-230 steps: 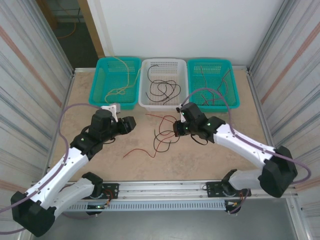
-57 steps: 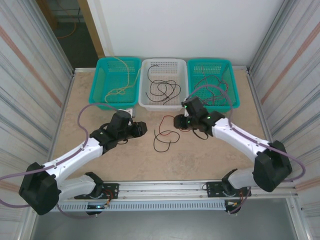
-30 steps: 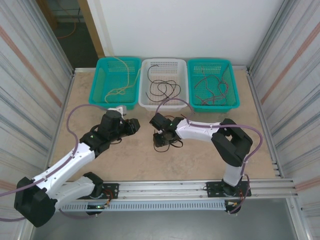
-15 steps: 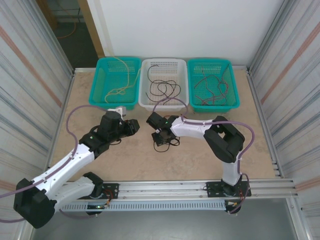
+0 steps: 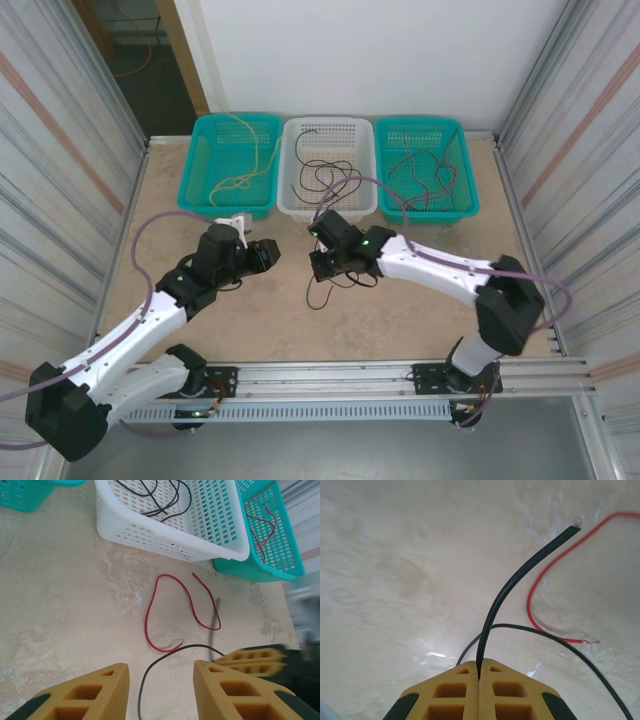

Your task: Untangle the cables

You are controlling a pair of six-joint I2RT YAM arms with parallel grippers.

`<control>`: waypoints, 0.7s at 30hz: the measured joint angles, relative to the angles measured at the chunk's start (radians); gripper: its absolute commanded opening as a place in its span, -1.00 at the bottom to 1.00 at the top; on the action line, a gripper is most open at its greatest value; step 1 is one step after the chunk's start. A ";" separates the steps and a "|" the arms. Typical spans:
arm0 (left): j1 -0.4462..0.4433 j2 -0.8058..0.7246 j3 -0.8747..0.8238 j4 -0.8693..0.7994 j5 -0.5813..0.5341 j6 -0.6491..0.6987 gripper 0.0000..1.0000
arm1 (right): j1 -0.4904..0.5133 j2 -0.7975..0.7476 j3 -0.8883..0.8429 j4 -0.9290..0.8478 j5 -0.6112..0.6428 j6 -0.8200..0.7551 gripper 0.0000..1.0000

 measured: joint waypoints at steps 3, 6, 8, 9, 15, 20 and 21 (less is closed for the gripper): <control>-0.016 0.000 -0.008 0.033 0.014 0.000 -0.19 | -0.006 -0.093 0.000 0.006 -0.003 0.001 -1.00; -0.056 0.011 -0.009 0.079 0.045 0.002 -0.20 | -0.020 -0.172 0.000 0.014 -0.003 0.004 -1.00; -0.095 0.021 -0.006 0.110 0.060 0.018 -0.20 | -0.038 -0.215 0.000 0.020 -0.008 0.012 -1.00; -0.122 0.026 0.000 0.116 0.060 0.034 -0.21 | -0.053 -0.237 0.000 0.024 -0.015 0.021 -1.00; -0.232 0.052 0.074 0.126 0.023 0.138 -0.17 | -0.163 -0.369 0.000 0.092 -0.100 0.067 -1.00; -0.232 0.083 0.085 0.142 0.020 0.185 -0.12 | -0.201 -0.463 0.001 0.153 -0.170 0.096 -1.00; -0.232 0.092 0.087 0.140 0.020 0.193 -0.09 | -0.204 -0.477 0.002 0.166 -0.185 0.103 -1.00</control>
